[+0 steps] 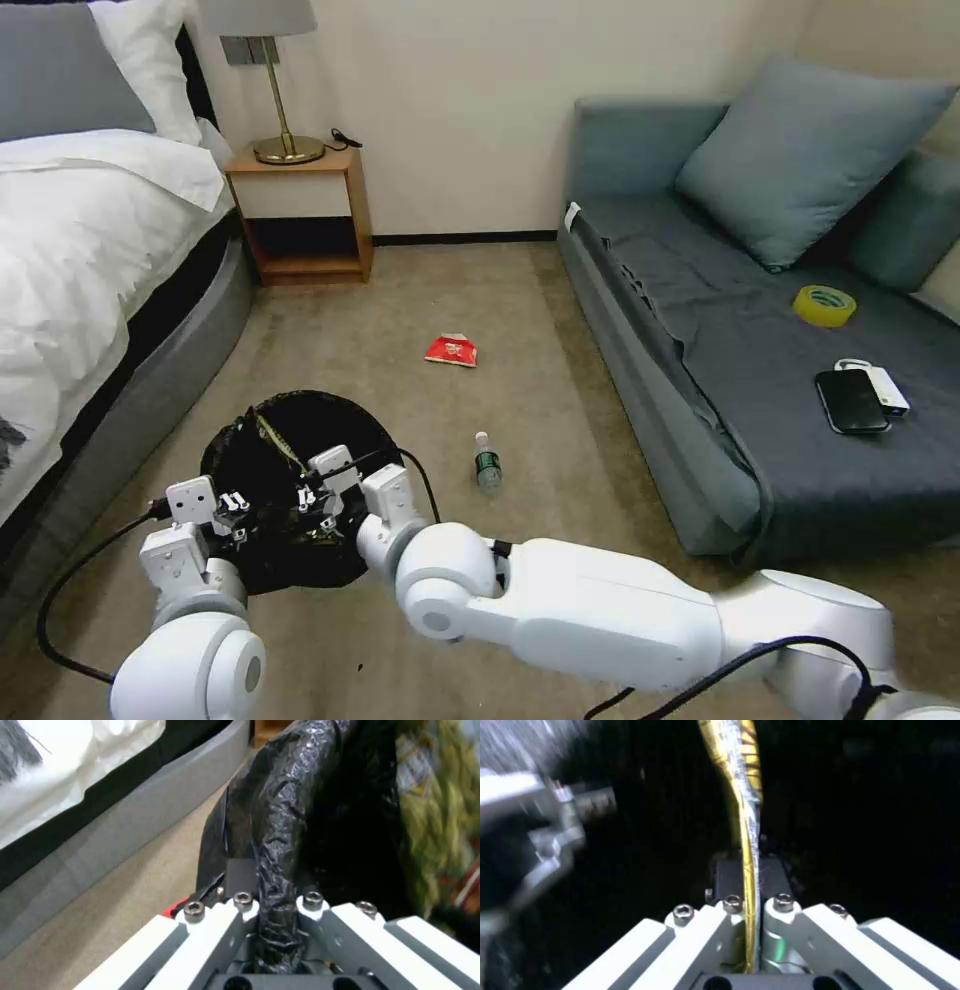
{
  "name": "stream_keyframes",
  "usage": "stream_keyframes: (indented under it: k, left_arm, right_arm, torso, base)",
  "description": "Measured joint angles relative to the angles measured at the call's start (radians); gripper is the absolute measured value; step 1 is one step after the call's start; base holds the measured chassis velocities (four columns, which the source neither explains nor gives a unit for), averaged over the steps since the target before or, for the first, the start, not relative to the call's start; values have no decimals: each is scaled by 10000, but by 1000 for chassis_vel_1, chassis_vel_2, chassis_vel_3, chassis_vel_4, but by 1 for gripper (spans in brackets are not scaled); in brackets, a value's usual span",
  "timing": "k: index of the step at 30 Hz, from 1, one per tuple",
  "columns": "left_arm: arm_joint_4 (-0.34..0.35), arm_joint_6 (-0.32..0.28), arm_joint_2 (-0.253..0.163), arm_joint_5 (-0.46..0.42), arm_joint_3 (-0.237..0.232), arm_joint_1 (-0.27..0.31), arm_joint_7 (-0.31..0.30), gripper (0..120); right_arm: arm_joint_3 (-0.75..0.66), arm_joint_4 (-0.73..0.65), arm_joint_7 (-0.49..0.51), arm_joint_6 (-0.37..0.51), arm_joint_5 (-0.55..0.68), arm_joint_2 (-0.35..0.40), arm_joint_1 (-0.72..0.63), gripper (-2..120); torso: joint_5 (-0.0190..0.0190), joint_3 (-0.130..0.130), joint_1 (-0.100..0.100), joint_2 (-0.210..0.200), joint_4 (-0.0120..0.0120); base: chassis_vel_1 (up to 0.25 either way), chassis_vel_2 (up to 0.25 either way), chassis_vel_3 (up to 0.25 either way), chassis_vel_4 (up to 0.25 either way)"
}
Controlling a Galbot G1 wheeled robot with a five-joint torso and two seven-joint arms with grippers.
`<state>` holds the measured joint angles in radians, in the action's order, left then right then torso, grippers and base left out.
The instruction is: Pick up the trash bin, then pick up the garbage on the floor and place it into the trash bin.
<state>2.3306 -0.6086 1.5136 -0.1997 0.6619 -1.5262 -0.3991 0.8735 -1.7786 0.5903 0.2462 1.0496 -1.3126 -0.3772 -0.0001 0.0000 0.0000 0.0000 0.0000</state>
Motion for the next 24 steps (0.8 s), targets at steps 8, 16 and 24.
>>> stream_keyframes:
  k: [8, 16, 24]
  left_arm:
    - [116, -8, 63, -124, 58, -40, -3, 2]
    - [248, -86, 133, -274, 17, -127, -19, 2]
    - [392, -199, 127, -456, 313, -309, -87, 2]
  right_arm:
    - [27, 142, -6, 75, -325, 43, -136, 30]
    - [-271, 125, -81, 75, -606, 88, -12, 60]
    - [-1540, -631, -740, -603, -1094, 660, -57, 90]
  torso:
    - [1, 0, 0, 0, 0]
    - [2, 0, 0, 0, 0]
    - [2, 0, -1, 0, 1]
  base:
    - [0, 0, 0, 0]
    - [0, 0, 0, 0]
    - [0, 0, 0, 0]
